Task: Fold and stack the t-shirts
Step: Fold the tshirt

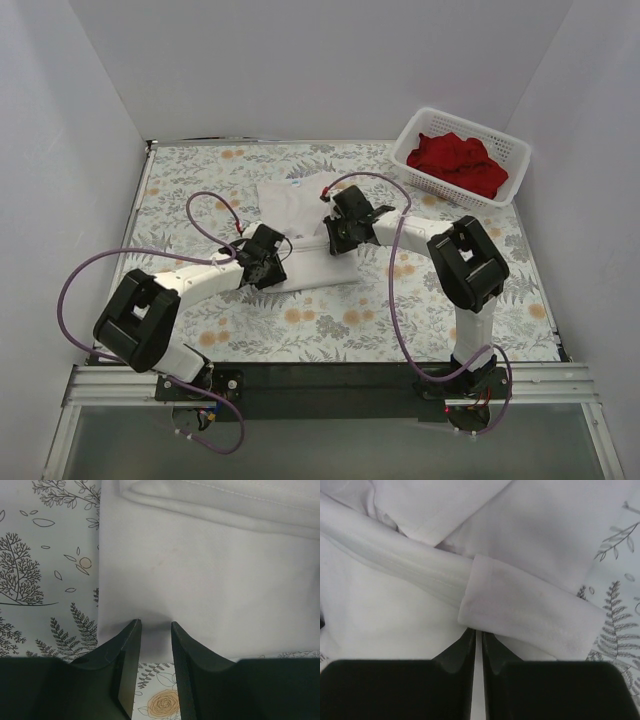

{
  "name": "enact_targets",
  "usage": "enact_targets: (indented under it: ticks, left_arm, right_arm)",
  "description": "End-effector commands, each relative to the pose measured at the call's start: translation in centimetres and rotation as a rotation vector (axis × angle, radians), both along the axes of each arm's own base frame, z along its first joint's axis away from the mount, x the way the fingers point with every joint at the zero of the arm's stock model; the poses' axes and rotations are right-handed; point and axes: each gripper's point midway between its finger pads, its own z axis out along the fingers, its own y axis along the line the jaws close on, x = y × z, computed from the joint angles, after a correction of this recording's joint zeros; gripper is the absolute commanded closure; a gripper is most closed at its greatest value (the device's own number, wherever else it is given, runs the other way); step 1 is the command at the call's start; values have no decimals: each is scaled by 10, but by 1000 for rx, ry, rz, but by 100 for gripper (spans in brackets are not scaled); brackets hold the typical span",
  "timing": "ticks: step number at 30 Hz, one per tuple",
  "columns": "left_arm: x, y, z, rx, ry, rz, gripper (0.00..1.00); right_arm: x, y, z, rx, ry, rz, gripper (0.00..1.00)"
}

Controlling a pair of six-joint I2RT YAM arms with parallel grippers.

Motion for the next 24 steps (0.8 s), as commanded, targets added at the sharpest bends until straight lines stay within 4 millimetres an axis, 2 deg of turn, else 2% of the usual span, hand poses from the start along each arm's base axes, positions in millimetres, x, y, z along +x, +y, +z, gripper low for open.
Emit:
enact_targets:
  ticks: [1,4,5,6,8,9,12,15,16,18,19,20,21,24]
  left_arm:
    - [-8,8,-1,18,-7,13,70]
    - [-12,10,-1,13,1,13,70]
    - [-14,10,-1,11,2,12,70]
    - [-15,10,0,8,3,12,70]
    - [-18,10,-1,2,11,9,70]
    - [-18,10,0,-4,7,11,70]
    - [-21,9,2,-21,9,9,70]
    - [-25,9,6,-40,1,12,70]
    - [-25,10,7,-43,-1,16,70]
    - [-28,10,8,-50,-3,17,70]
    - [-28,10,10,-56,-9,16,70]
    - [-29,10,10,-60,-10,16,70]
    - [-31,11,9,-58,-5,13,70]
    - [-32,11,8,-64,-3,18,70]
  right_arm:
    - [40,11,17,7,-124,-24,85]
    - [66,12,29,12,-173,-49,82]
    - [78,5,30,-7,-196,-83,82]
    - [93,8,45,11,-237,-96,79]
    - [109,11,60,44,-268,-100,77]
    - [119,17,75,70,-299,-96,76]
    - [120,29,94,125,-315,-51,73]
    - [93,45,106,235,-272,56,72]
    - [74,52,97,289,-229,118,72]
    - [49,61,105,372,-213,181,71]
    - [25,61,89,402,-146,231,71]
    - [15,70,100,459,-163,259,71]
    - [2,73,99,491,-140,300,71]
    - [-23,80,83,492,-113,352,71]
